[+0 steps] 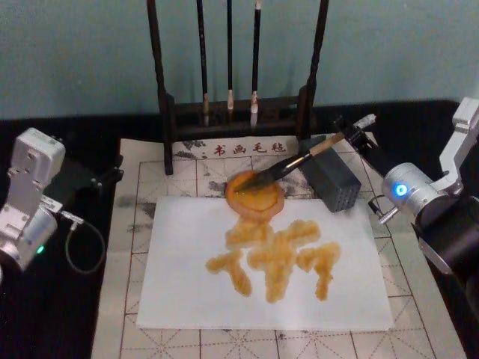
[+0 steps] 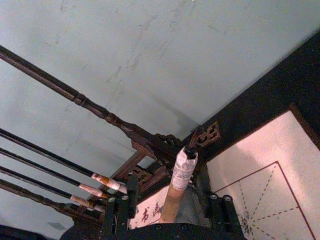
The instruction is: Pick up the brush from the inkstone, write on the paper, then place the brush back to its original position.
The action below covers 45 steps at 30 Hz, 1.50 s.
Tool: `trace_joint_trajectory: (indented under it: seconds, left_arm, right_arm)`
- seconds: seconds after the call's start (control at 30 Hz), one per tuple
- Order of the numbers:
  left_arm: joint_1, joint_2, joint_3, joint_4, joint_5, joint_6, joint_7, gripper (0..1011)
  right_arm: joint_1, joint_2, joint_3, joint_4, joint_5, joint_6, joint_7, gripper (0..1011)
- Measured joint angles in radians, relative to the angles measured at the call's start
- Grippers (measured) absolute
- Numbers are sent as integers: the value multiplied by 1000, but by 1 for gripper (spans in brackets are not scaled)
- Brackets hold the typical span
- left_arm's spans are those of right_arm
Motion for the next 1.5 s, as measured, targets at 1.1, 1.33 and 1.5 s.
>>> trace_joint_trajectory:
  seconds: [1.1,1.33,1.5]
  left_arm:
    - [0,0,0,0,0,0,0,1001]
    - [0,0,0,0,0,0,0,1001]
    - [0,0,0,0,0,0,0,1001]
  right_arm:
    - [-1,-1,1,-2,-1,1,0,198]
    - [-1,-1,1,-1,-1,1,0,198]
    - [1,7,-8,-3,12,-9,4,198]
